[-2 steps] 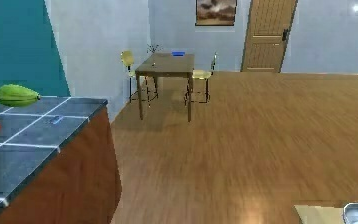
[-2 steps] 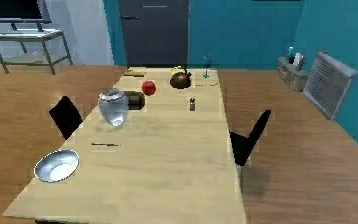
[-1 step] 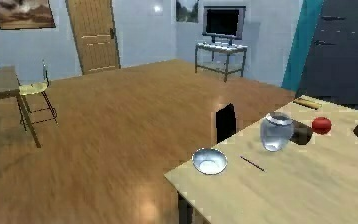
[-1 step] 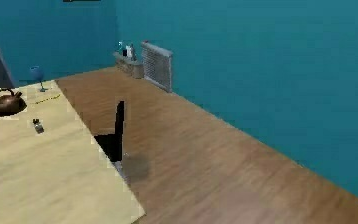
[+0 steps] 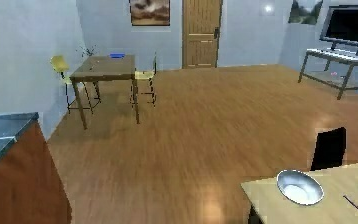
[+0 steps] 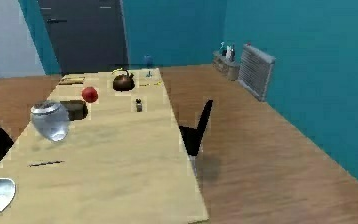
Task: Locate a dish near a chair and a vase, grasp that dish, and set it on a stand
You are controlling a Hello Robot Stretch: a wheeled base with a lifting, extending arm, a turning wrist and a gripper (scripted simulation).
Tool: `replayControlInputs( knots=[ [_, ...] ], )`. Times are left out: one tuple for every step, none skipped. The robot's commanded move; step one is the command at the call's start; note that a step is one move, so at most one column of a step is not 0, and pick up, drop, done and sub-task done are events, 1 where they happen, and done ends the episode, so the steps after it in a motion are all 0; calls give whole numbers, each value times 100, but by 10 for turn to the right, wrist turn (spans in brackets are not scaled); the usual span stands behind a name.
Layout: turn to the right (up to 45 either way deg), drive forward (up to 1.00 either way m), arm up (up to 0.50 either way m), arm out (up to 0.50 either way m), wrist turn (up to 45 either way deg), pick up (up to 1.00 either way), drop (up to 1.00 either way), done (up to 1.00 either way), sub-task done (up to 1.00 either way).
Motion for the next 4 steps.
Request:
replayControlInputs(
  knots=[
    [0, 90, 0, 0, 0, 0, 0, 0, 0],
    [120, 0, 0, 0, 0, 0, 0, 0, 0],
    [0, 10, 0, 0, 0, 0, 0, 0, 0],
    [450, 0, 0, 0, 0, 0, 0, 0, 0]
  ],
)
